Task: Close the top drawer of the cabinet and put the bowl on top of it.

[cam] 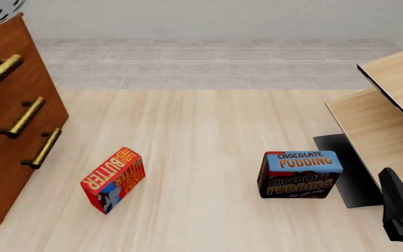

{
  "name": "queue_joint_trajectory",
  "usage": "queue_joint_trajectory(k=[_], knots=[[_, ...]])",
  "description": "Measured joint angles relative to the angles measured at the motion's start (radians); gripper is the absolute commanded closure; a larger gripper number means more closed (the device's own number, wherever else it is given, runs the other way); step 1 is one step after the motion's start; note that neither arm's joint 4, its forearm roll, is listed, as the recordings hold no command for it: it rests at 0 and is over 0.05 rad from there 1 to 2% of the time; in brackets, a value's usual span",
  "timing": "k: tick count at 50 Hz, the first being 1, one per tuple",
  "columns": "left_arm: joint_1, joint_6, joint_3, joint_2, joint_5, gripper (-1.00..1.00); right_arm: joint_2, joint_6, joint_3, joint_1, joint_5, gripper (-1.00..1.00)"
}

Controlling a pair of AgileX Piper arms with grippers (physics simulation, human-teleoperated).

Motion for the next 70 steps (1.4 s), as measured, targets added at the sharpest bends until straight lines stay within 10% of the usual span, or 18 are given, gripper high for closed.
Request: queue_joint_trajectory(k=[70], knots=[[0.436,-0.037,0.039,0.225,-0.228,1.00,0.000,0.000,0.000,0.000,0.000,-1.00]])
